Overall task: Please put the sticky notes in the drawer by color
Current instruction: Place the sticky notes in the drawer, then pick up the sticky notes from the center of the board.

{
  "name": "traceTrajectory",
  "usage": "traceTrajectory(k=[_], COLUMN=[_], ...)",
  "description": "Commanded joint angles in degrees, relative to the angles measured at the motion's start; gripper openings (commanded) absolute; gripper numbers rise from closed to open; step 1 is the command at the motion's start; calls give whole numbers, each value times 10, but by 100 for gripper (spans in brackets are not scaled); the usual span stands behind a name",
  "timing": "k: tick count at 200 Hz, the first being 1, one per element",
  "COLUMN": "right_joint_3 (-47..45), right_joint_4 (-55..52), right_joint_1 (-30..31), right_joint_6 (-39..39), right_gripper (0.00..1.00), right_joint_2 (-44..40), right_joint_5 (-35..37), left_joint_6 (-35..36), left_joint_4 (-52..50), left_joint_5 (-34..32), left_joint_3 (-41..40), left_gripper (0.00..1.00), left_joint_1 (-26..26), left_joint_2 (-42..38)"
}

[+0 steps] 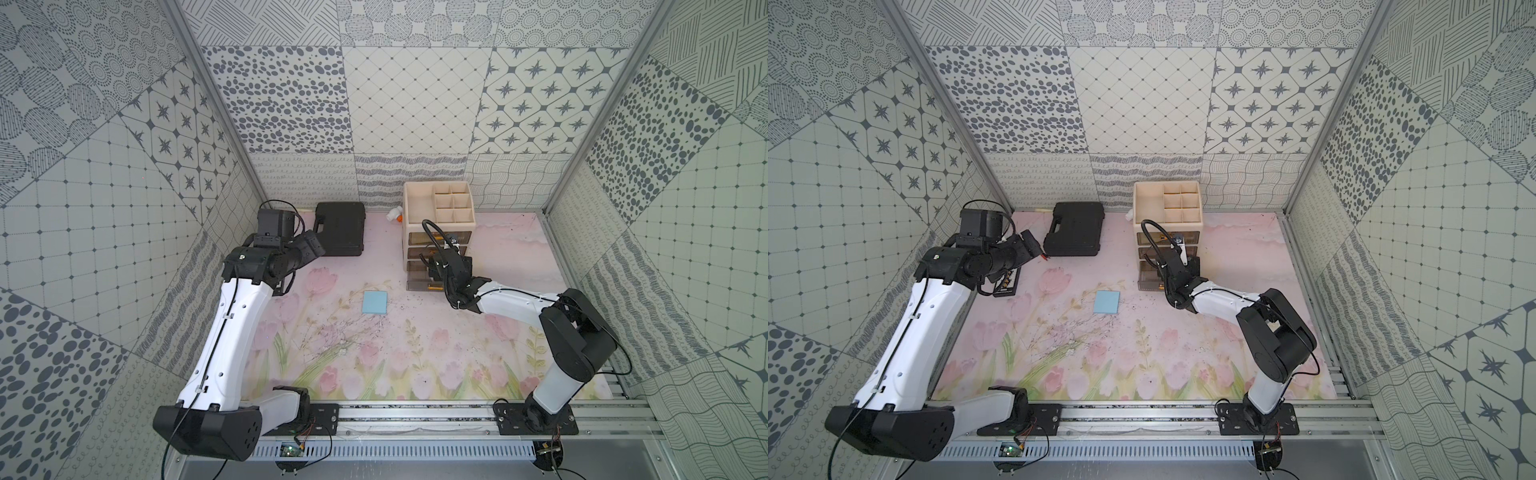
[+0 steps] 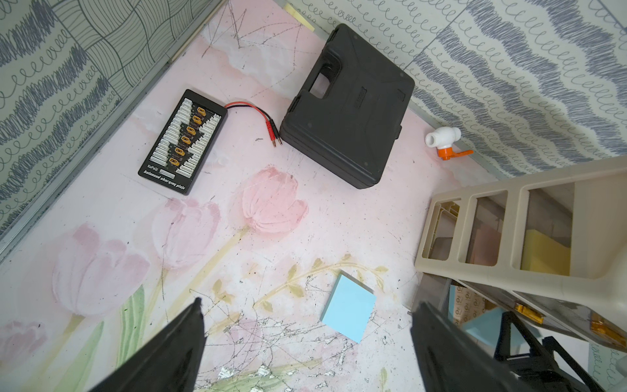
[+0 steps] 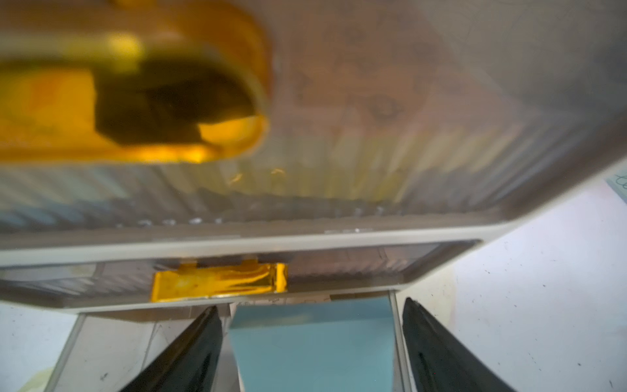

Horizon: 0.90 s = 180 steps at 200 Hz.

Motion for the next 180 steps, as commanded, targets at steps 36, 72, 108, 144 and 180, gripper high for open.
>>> traceTrajectory(k=[36, 72, 108, 144, 180], right_joint_3=[18, 35, 84, 195, 248], right_joint_4=[38, -6, -120, -338, -437], right_joint_1=[-2, 1, 29, 61, 117], right_joint_6=[-9, -7, 15, 135, 248], right_gripper=[94, 95, 93, 93, 93], right_joint_2=[9, -27, -98, -97, -38], right_joint_5=[-29, -31, -3, -57, -98], left_joint_6=[0, 0, 7, 24, 6], left_joint_4=[-4, -4, 21, 71, 79], left_joint_5=[-8, -9, 6, 57, 124], left_joint_3=[5, 5, -17, -46, -71], left_gripper=[97, 97, 97, 99, 99], left_joint_1=[-7, -10, -10, -2, 63], left_joint_2=[8, 8, -2, -14, -11])
